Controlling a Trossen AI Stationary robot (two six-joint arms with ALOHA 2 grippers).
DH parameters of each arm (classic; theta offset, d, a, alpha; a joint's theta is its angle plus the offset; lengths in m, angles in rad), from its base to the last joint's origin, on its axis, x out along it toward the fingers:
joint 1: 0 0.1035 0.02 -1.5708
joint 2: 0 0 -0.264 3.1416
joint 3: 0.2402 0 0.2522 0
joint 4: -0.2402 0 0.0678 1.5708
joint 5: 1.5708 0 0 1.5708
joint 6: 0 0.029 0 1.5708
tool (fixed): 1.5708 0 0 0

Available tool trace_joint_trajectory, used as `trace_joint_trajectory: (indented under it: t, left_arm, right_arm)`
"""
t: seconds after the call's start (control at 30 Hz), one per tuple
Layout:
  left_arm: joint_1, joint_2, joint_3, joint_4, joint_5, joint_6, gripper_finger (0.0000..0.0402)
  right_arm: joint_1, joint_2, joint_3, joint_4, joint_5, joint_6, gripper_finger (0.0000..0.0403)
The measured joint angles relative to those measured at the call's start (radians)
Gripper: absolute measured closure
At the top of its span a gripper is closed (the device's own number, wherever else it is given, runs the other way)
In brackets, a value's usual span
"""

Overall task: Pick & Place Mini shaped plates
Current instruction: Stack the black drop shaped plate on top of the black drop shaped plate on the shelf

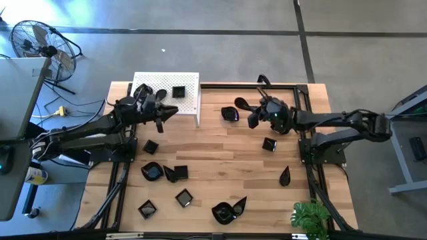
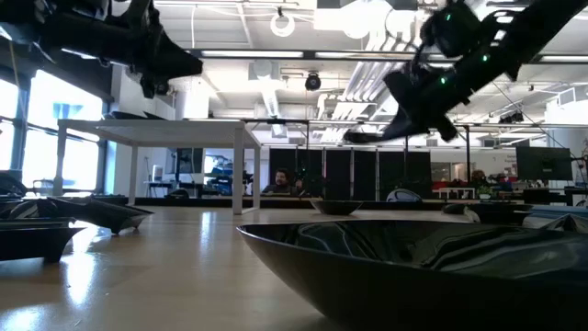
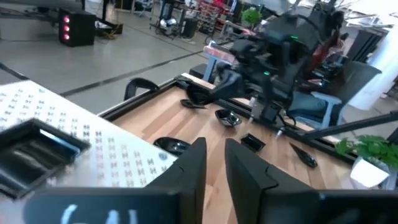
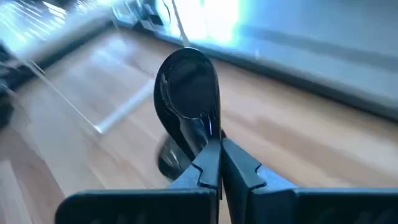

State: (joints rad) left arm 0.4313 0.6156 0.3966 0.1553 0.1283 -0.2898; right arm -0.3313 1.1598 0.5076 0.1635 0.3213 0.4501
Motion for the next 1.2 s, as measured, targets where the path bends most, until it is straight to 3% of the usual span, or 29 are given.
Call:
trace_joint_trajectory:
  t: [0.23, 0.4, 0.57, 0.87, 1.2]
  left_arm:
    - [0.0, 0.086, 0.123, -0.092, -0.025, -0.007, 0.0323]
    - [0.0, 0.177, 0.234, -0.185, -0.038, 0.006, 0.0323]
    - [-0.043, 0.272, 0.334, -0.188, -0.049, 0.063, 0.031]
    - [-0.19, 0.469, 0.554, -0.194, -0.173, 0.164, 0.0233]
    - [-0.312, 0.679, 0.8, -0.279, -0.38, 0.338, 0.0228]
  right_arm:
    - [0.217, -0.001, 0.0, 0.253, 0.335, -0.198, 0.0402]
    - [0.297, -0.001, 0.002, 0.385, 0.423, -0.369, 0.0402]
    - [0.326, 0.006, 0.002, 0.473, 0.425, -0.489, 0.0402]
    - [0.333, 0.077, 0.002, 0.636, 0.383, -0.637, 0.0402]
    - [0.34, 0.093, 0.002, 0.678, 0.356, -0.773, 0.0402]
